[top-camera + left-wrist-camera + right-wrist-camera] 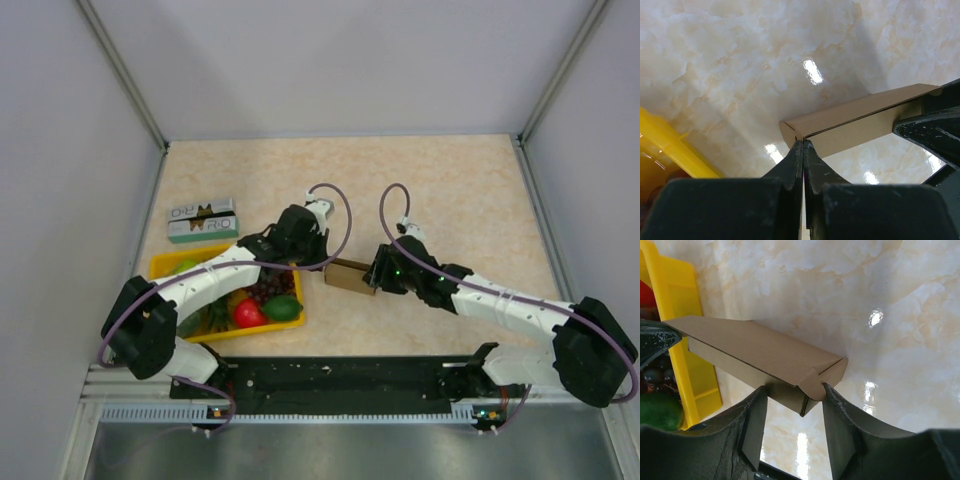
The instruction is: Fold the paper box
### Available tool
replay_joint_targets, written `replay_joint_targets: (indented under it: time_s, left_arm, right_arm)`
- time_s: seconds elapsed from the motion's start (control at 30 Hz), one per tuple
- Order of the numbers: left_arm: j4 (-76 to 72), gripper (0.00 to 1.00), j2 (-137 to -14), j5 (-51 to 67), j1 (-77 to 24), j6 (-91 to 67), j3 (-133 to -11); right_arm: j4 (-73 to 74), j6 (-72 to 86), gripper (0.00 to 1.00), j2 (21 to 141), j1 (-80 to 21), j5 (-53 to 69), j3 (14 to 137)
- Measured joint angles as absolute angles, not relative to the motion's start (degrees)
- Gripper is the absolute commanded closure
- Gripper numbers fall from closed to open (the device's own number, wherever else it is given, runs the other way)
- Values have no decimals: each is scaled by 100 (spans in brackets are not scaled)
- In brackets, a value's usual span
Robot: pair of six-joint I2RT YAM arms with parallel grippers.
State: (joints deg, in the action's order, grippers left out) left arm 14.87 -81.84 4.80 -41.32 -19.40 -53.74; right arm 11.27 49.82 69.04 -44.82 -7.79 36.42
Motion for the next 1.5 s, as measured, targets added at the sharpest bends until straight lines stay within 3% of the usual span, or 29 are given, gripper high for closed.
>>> replay_joint_targets:
  time_s: [1.1, 1.3, 1.5]
  left_arm:
    - [1328, 100, -7924, 333, -4160, -1940, -5000]
    - [1306, 100, -7924, 327, -4169, -1938, -4989]
    - [1306, 100, -7924, 309, -4174, -1938, -4989]
  right_arm:
    - [1100, 5188, 53, 7107, -4438, -873, 3804]
    - [1345, 4434, 46, 7083, -4429, -851, 3946]
    - [2069, 3194, 46, 6632, -4412, -714, 4259]
